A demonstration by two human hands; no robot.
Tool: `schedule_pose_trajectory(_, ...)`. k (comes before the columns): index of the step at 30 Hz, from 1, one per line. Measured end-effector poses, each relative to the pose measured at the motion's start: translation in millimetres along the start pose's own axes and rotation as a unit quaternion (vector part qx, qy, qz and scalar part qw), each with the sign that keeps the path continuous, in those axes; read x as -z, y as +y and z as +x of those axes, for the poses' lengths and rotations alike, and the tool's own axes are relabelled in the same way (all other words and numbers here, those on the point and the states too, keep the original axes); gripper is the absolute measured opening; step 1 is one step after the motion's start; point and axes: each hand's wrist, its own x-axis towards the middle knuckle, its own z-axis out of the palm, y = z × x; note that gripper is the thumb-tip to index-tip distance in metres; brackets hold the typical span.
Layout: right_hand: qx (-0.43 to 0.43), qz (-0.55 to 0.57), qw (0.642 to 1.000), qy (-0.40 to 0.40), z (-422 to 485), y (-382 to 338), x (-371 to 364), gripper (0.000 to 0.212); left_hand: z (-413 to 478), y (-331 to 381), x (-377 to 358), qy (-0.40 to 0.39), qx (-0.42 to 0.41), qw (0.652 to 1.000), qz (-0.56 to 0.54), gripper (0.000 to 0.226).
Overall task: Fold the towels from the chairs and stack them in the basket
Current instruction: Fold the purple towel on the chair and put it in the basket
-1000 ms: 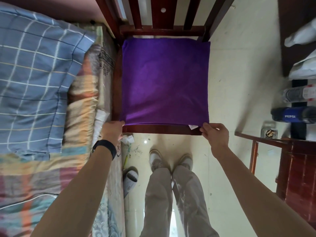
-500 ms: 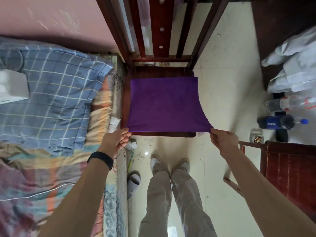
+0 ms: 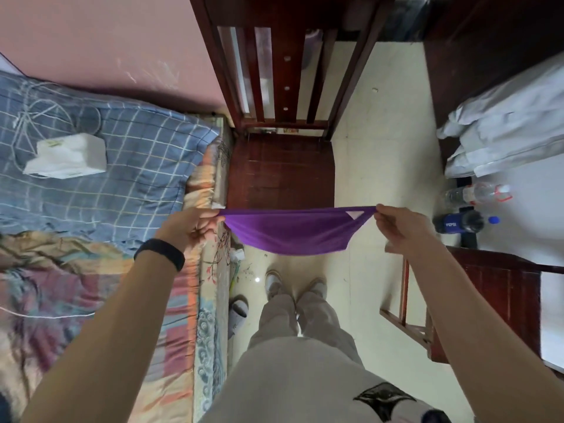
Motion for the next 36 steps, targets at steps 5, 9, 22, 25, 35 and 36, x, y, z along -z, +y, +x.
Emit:
schedule_pose_trajectory(5,0.044,0.014,0.998,-0.037,0,-54,-35,0.007,-19,71,-7,0.006,-0.057,0.998,-0.014,0.016)
schedule_pose_trajectory(9,0.077,0.016,0.995,-0.053,4,-90,-58,0.006,-27,114,-11,0.0,-0.091,0.995,-0.046,0.008)
schedule_pose_trajectory(22,0.033,-0.031,0.999,0.022,79,-15,-75,0.006,97,35,-17,0.023,-0.038,0.994,-0.101,0.02)
schedule_pose_trajectory(25,-0.001,-0.069,0.996,0.056,124,41,-63,0.008,150,-20,-19,0.01,-0.01,0.995,-0.101,0.024)
schedule_pose_trajectory(35,-0.104,-0.152,0.975,0.127,167,185,4,0.013,190,-173,-7,0.074,0.086,0.988,-0.102,0.026)
schedule_pose_trajectory(36,-0.108,-0.157,0.973,0.127,162,191,10,0.011,183,-180,-5,0.083,0.085,0.989,-0.088,0.022)
